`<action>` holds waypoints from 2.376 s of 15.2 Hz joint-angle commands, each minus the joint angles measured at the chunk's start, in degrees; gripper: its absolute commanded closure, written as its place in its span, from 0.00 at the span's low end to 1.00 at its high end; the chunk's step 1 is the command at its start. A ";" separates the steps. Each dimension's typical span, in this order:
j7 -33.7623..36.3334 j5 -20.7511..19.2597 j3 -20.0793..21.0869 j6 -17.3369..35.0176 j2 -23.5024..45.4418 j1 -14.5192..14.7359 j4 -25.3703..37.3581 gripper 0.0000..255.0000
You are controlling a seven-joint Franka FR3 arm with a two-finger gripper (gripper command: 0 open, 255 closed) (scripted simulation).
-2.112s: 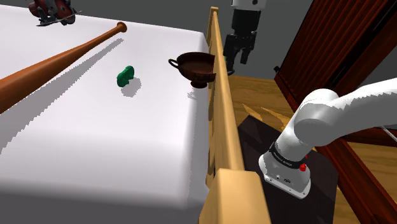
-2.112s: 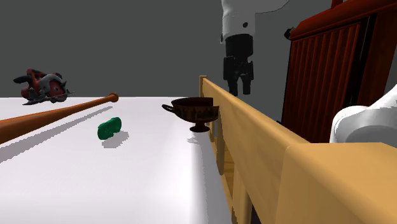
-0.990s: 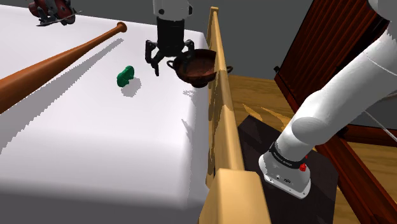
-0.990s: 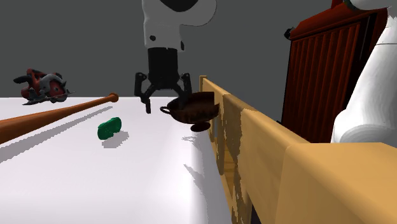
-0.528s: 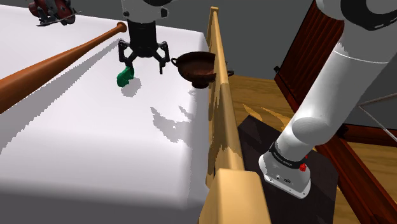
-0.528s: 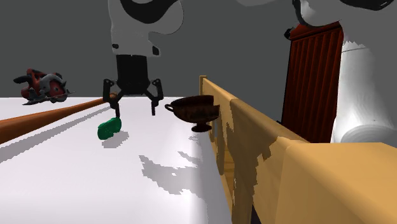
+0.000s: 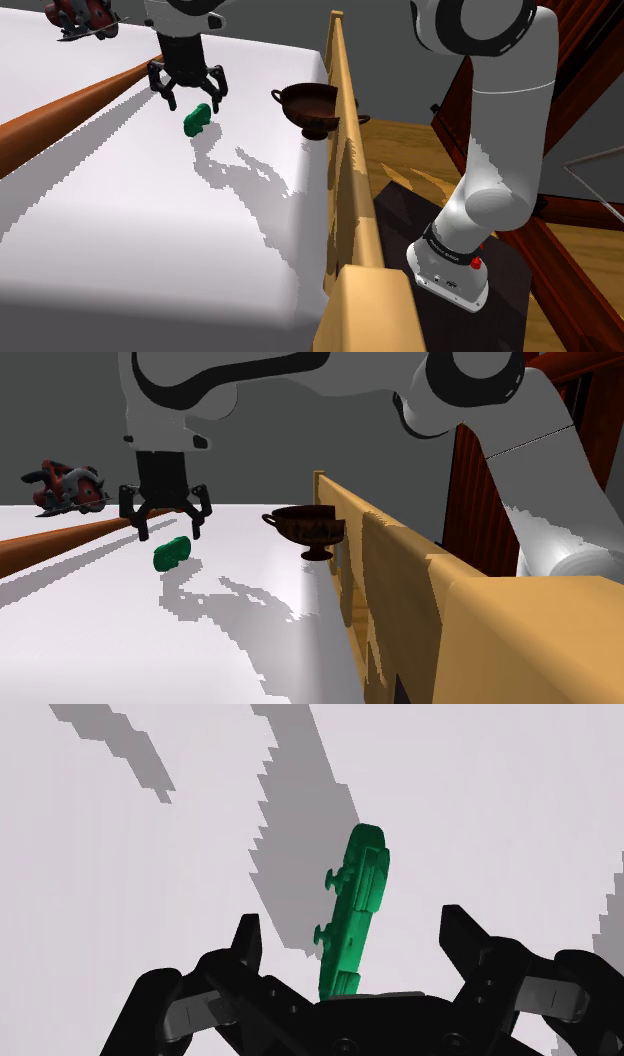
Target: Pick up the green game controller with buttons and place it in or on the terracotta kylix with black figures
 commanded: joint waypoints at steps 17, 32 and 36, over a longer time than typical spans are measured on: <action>1.01 -0.74 -0.51 4.87 1.20 -0.13 -3.76 1.00; 0.59 -0.48 -0.28 -1.19 1.04 0.56 2.25 1.00; 0.44 -0.56 -0.23 -4.47 1.38 1.12 5.91 1.00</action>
